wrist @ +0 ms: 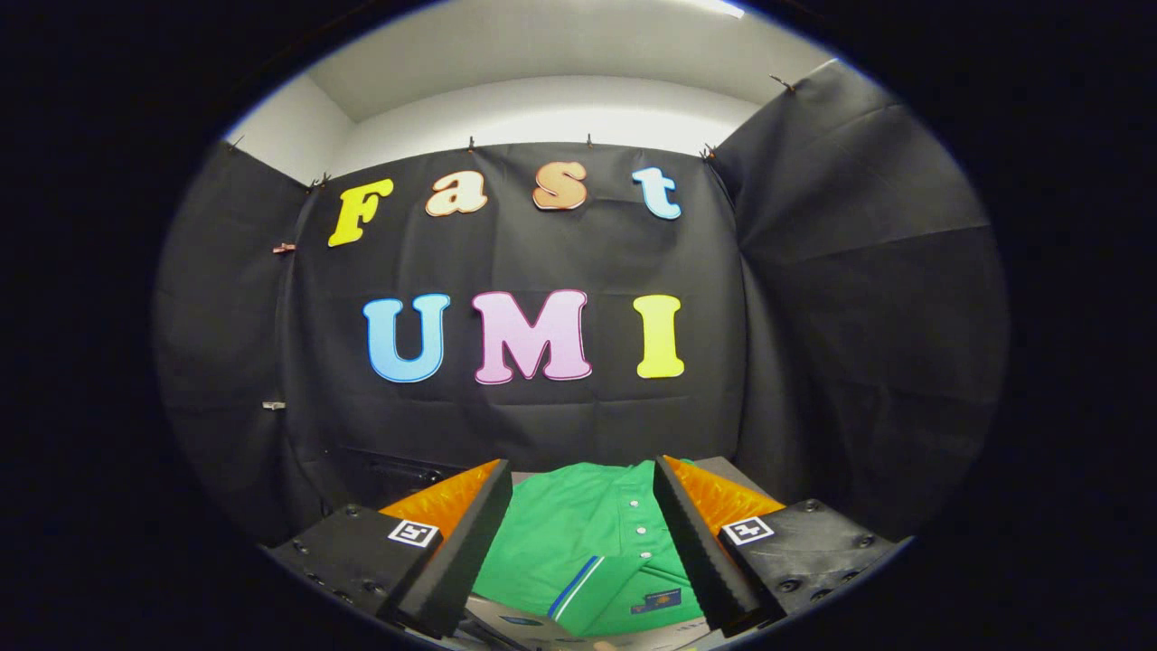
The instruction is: Put the clothes into the washing machine and then close the washing machine lid.
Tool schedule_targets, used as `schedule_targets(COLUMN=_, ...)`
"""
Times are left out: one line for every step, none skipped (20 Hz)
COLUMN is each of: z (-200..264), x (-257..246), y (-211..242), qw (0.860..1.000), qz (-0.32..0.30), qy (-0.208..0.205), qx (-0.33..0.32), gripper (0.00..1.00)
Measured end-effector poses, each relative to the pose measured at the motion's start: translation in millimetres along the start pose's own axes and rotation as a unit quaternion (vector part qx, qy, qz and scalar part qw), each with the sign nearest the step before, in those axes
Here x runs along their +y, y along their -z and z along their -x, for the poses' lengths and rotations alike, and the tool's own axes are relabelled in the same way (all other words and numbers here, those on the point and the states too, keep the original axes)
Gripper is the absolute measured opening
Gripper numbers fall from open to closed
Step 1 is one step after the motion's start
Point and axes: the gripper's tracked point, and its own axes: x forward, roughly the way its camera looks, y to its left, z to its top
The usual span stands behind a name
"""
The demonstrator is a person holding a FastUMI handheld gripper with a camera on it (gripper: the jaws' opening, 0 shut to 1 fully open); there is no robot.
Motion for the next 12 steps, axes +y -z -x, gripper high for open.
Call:
schedule_targets(z=-7.6, x=-7.2, y=3.3, qw=1.0, qz=-0.004, qy=0.006, qx=0.01, gripper=0.98)
schedule_targets(z=-16.1, x=-14.1, y=5.3, qw=1.0, qz=-0.008, qy=0.014, qx=0.017, gripper=0.98)
schedule_targets(z=-23.3, x=-19.8, y=8.1, qw=0.999, qz=-0.013, qy=0.02, qx=0.026, gripper=0.98)
schedule_targets(z=-30.8, x=-24.7, y=11.0, qw=0.999, qz=-0.021, qy=0.025, qx=0.034, gripper=0.98)
schedule_targets(z=-38.9, x=-28.7, y=15.6, qw=0.998, qz=-0.029, qy=0.029, qx=0.045, gripper=0.98)
schedule_targets(z=-46.6, x=-32.0, y=20.9, qw=0.997, qz=-0.037, qy=0.031, qx=0.058, gripper=0.98)
schedule_targets(z=-52.5, x=-34.0, y=27.4, qw=0.996, qz=-0.043, qy=0.031, qx=0.072, gripper=0.98)
schedule_targets(z=-59.1, x=-34.7, y=33.8, qw=0.995, qz=-0.047, qy=0.029, qx=0.085, gripper=0.98)
schedule_targets(z=-65.0, x=-36.8, y=39.1, qw=0.994, qz=-0.046, qy=0.031, qx=0.097, gripper=0.98)
schedule_targets(z=-70.6, x=-39.9, y=44.8, qw=0.993, qz=-0.041, qy=0.034, qx=0.108, gripper=0.98)
schedule_targets(z=-75.5, x=-41.7, y=50.4, qw=0.992, qz=-0.036, qy=0.034, qx=0.118, gripper=0.98)
schedule_targets(z=-80.4, x=-42.2, y=55.0, qw=0.991, qz=-0.033, qy=0.033, qx=0.127, gripper=0.98)
